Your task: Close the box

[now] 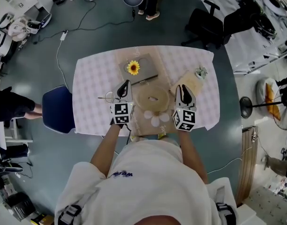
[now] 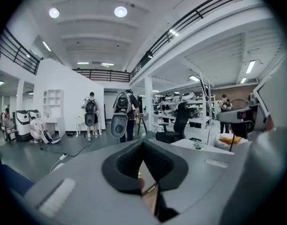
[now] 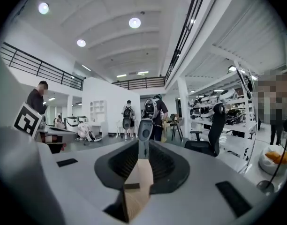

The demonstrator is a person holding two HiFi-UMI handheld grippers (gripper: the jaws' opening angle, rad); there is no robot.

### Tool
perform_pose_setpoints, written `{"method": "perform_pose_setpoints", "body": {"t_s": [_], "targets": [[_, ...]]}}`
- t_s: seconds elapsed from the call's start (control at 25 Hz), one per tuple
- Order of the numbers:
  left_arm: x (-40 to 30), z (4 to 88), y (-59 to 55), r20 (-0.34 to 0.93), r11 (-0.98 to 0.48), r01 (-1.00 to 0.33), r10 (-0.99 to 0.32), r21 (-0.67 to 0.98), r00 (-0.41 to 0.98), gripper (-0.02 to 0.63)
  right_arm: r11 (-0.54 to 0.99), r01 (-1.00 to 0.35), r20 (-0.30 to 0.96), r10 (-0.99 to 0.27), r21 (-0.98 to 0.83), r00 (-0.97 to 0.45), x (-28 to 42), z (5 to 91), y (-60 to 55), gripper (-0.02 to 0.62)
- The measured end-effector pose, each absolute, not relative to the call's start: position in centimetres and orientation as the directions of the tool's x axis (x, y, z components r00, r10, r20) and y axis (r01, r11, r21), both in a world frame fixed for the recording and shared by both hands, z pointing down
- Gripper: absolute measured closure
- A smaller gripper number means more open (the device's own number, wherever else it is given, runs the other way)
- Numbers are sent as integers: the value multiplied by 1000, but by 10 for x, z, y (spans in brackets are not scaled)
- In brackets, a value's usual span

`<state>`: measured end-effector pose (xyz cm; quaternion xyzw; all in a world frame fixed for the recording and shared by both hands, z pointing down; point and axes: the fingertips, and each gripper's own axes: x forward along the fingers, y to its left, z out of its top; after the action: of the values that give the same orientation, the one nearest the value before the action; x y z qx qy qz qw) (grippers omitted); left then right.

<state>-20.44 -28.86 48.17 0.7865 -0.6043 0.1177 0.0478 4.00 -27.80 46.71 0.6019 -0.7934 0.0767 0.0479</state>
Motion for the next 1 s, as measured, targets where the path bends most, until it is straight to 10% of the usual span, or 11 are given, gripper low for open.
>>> {"method": "perform_pose_setpoints", "body": {"t_s": [1.0], "targets": [[-226,384,-265,100,-295,-939,-954,-174,282,606,291,-956,-61,-954,38,-293,51,346,-257,549]]}}
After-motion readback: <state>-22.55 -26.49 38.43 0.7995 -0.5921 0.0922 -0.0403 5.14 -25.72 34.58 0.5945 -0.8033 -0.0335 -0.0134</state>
